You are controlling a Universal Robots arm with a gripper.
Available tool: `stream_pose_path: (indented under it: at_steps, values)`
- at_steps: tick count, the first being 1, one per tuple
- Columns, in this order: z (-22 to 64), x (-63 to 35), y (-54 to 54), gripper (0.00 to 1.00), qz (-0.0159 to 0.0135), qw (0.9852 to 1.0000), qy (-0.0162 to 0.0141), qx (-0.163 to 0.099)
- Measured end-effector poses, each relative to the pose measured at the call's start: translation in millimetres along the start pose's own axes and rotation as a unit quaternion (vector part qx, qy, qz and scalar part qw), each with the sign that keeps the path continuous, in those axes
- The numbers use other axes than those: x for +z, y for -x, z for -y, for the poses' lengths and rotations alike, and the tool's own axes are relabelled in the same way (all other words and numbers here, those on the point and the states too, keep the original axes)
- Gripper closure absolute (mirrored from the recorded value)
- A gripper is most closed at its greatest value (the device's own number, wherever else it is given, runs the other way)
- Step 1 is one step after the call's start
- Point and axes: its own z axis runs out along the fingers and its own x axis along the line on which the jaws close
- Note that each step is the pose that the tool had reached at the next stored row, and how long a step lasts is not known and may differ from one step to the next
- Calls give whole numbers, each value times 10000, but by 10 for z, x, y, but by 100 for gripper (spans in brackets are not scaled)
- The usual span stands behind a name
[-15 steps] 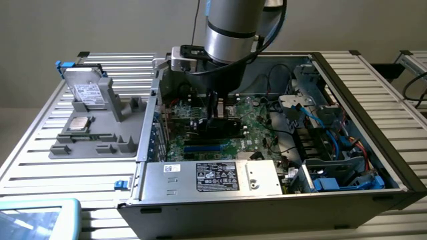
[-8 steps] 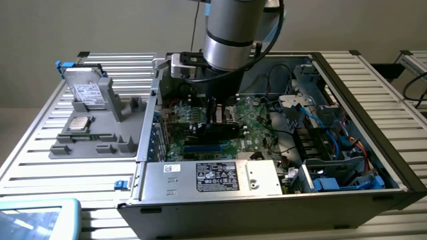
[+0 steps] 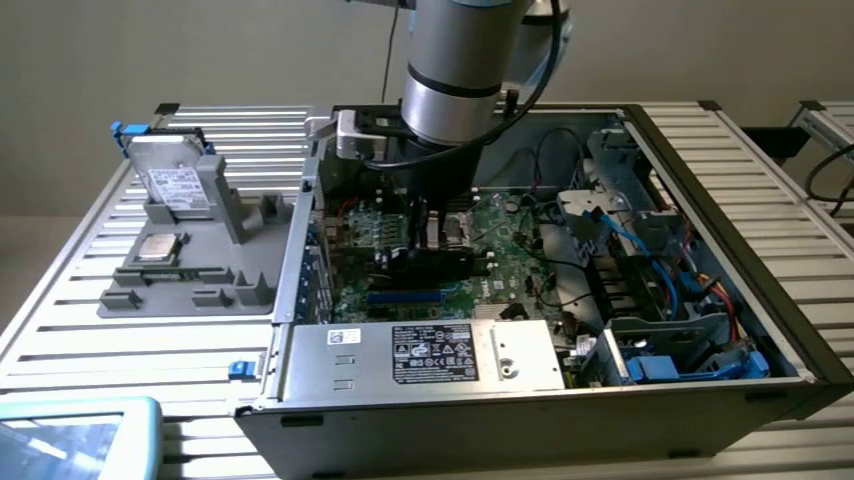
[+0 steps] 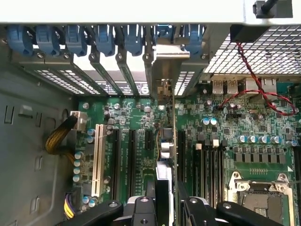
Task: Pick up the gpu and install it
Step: 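Insert the gpu into the slot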
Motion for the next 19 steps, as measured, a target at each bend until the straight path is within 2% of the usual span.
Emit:
stream_pose_path:
  at_steps: [2,15,19]
  values:
    - [1,20,1,73,1,10000,14,0]
    - [10,88,2,73,10,10000,33,-1]
    - [10,103,2,73,11,10000,49,-2]
